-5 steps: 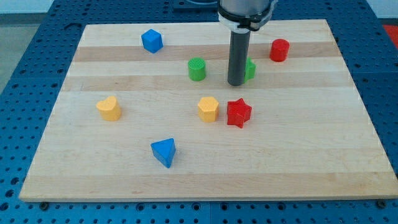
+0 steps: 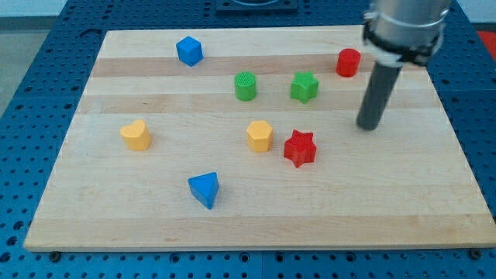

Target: Slide the red circle slightly up

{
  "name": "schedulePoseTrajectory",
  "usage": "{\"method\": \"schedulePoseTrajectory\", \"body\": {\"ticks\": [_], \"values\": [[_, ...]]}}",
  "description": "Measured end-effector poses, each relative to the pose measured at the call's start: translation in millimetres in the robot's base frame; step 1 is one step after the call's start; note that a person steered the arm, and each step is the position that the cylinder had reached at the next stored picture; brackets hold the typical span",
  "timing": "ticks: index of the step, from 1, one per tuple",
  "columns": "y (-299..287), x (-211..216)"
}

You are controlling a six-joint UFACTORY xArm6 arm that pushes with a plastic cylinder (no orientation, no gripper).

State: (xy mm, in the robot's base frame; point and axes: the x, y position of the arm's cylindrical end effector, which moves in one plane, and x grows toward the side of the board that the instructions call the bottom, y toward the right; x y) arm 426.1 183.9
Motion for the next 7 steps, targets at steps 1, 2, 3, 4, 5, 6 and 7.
{"method": "schedulePoseTrajectory", "body": {"ticks": [1,2,3,4,5,6,7], "values": [[3.2,-3.6],[2.1,-22.7],[-3.3,-31.2],[-3.3,-67.0],[-3.3,-83.4],[-3.3,-106.4],[-12.0,-91.2]]}}
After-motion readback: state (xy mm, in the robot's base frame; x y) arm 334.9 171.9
